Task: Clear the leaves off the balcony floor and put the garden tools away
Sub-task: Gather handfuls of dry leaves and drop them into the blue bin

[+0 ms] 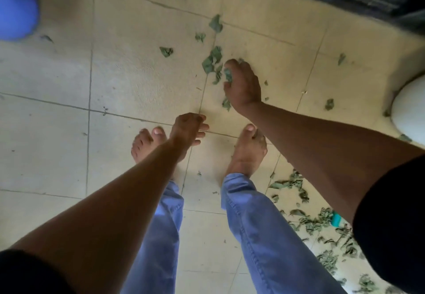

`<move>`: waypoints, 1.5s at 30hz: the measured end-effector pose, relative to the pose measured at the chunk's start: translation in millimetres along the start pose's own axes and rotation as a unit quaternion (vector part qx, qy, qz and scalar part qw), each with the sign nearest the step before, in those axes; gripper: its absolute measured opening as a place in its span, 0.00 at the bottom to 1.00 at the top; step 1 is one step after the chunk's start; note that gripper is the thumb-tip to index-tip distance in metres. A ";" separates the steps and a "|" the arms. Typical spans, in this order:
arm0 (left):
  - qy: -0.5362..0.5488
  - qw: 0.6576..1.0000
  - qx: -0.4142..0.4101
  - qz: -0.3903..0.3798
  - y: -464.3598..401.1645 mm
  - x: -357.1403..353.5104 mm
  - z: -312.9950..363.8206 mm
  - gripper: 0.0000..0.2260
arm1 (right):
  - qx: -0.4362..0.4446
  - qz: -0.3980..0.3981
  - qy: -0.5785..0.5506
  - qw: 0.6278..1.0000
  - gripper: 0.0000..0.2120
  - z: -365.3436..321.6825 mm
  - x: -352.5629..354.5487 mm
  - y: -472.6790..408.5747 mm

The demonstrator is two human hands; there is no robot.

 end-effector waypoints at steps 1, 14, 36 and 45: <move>0.003 1.000 0.002 0.003 -2.6 -0.8 -2.8 0.10 | 0.002 0.000 0.005 1.000 0.19 0.0 -3.8 -4.2; 0.328 0.941 0.080 0.022 -1.7 -20.9 22.2 0.18 | 0.025 -0.006 -0.165 0.986 0.04 -16.8 19.3 52.9; 0.298 0.951 0.084 0.003 -27.8 -30.8 42.2 0.17 | 0.062 -0.021 0.026 0.998 0.13 25.4 11.9 -47.3; 0.337 0.938 0.085 0.000 -22.9 -34.5 35.1 0.17 | 0.023 0.012 -0.122 0.992 0.05 16.1 14.4 -4.4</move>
Point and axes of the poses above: each hand's wrist, its own y-axis away from the middle knuckle, its own x-axis out of the back of the hand, z = x × y, the point moved 3 cm from there along -y, towards the middle knuckle, and after that the axes turned 4 degrees about -y, right-handed, at the moved point
